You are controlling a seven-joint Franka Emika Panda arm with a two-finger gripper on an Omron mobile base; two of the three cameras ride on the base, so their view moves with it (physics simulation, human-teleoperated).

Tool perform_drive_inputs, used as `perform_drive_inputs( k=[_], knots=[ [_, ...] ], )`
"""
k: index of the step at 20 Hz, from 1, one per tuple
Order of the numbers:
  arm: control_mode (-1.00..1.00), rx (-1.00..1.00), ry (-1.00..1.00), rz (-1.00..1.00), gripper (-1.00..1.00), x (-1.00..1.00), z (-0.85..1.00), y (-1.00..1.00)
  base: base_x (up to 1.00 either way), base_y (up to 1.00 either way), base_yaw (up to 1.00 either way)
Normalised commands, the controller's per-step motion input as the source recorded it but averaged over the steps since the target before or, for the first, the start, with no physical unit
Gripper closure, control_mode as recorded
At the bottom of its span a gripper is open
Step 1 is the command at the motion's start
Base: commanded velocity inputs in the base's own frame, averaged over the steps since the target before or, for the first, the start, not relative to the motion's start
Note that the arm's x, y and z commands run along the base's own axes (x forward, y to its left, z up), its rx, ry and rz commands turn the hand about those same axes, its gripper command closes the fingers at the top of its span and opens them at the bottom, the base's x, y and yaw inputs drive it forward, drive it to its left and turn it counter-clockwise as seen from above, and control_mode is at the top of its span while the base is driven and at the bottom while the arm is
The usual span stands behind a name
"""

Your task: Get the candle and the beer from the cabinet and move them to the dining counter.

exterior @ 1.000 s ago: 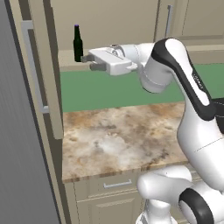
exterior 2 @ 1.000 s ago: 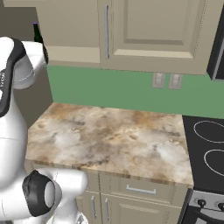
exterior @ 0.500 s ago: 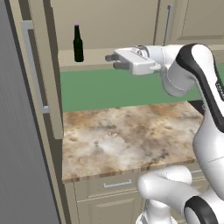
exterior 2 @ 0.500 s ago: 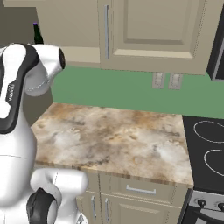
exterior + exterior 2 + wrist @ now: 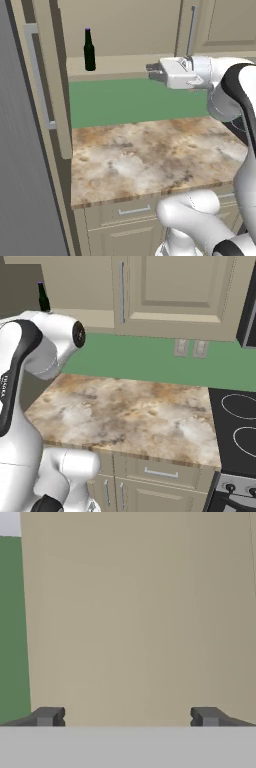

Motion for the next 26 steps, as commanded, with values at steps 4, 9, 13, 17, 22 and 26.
perform_drive_inputs(
  k=[4,9,13,17,22,26],
  knots=[
    [-1.00,0.00,0.00,-0.36,-1.00,0.00,-0.06,-0.44,0.00,0.00,0.00],
    [-1.00,0.00,0.00,-0.36,-1.00,0.00,-0.13,-0.60,0.00,0.00,0.00],
    [-1.00,0.00,0.00,-0.41,-1.00,0.00,-0.14,-0.54,0.00,0.00,0.00],
    [-1.00,0.00,0.00,-0.42,-1.00,0.00,-0.08,-0.47,0.00,0.00,0.00],
    [-1.00,0.00,0.00,-0.41,-1.00,0.00,-0.12,-0.48,0.00,0.00,0.00],
    [-1.00,0.00,0.00,-0.39,-1.00,0.00,-0.17,-0.50,0.00,0.00,0.00]
  ],
)
